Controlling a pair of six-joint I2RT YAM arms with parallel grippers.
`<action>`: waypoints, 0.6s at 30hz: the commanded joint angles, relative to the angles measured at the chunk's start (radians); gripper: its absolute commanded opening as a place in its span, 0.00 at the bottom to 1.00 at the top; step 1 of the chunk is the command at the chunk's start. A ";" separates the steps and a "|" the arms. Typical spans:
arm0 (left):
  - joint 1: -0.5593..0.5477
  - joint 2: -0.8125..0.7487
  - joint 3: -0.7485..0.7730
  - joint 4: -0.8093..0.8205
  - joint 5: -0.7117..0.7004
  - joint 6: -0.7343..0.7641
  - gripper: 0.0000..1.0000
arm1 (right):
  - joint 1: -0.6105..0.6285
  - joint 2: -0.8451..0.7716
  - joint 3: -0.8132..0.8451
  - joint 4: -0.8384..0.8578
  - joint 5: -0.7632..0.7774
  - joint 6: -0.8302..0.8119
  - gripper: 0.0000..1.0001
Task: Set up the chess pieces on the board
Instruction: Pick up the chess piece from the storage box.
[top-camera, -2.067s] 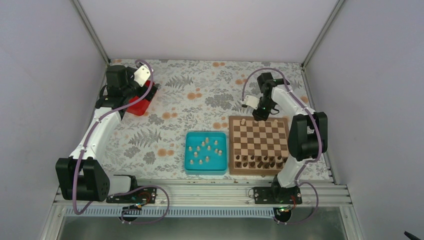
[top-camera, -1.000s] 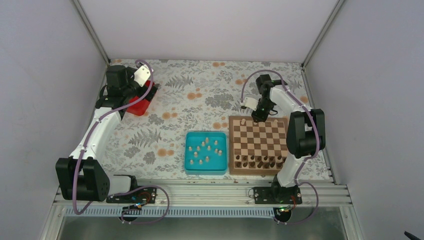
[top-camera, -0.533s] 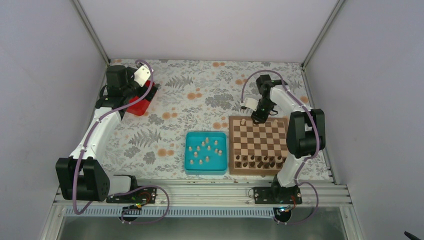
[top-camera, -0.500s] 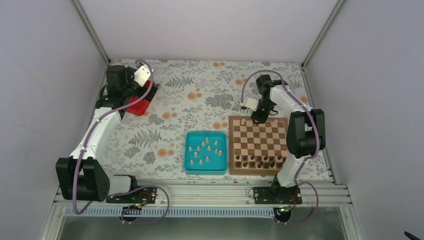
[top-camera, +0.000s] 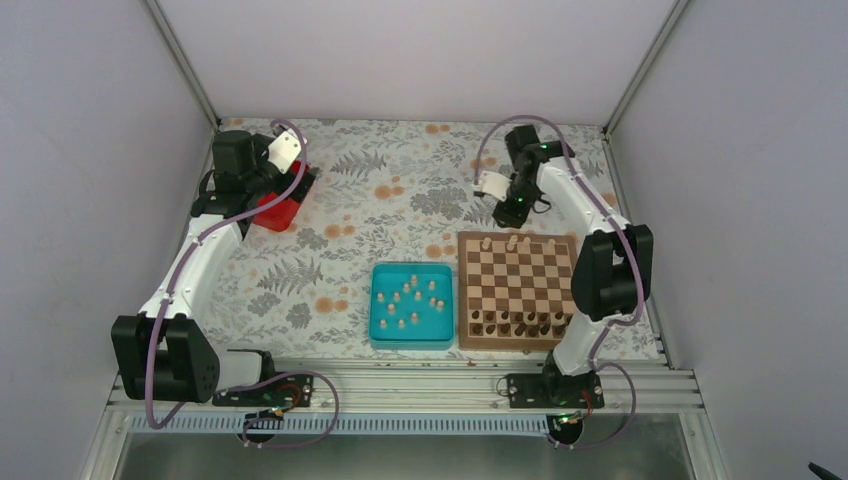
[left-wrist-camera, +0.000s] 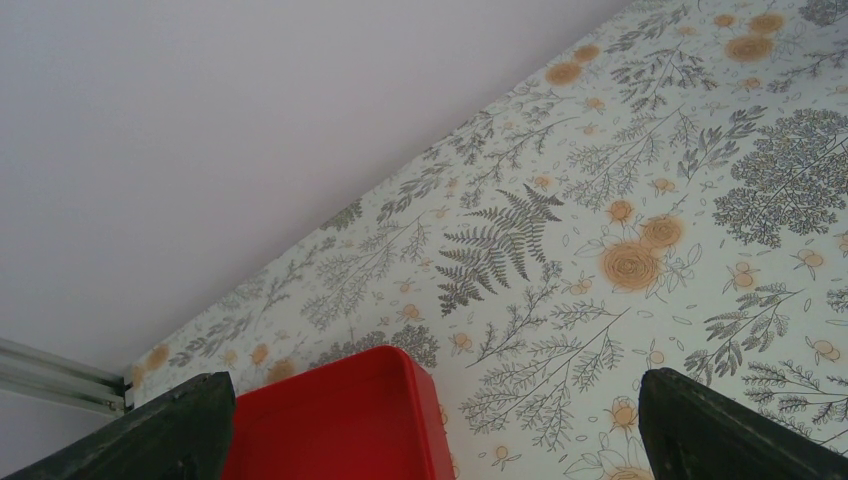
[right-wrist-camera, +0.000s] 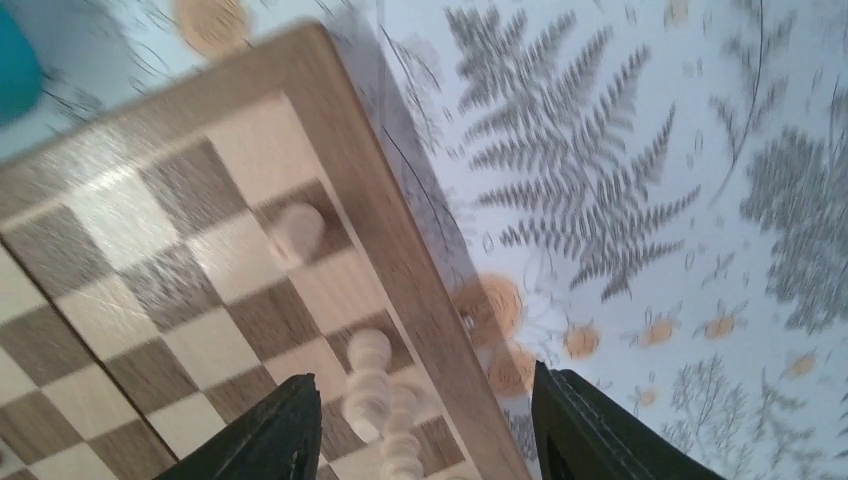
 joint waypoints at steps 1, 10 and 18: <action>0.002 -0.007 -0.006 0.026 0.009 0.000 1.00 | 0.148 -0.035 0.033 -0.056 0.018 0.043 0.56; 0.003 -0.007 -0.008 0.030 -0.008 -0.006 1.00 | 0.533 -0.029 0.030 -0.024 0.021 0.138 0.56; 0.003 -0.016 -0.027 0.038 -0.011 -0.007 1.00 | 0.682 0.074 -0.001 0.012 0.025 0.148 0.55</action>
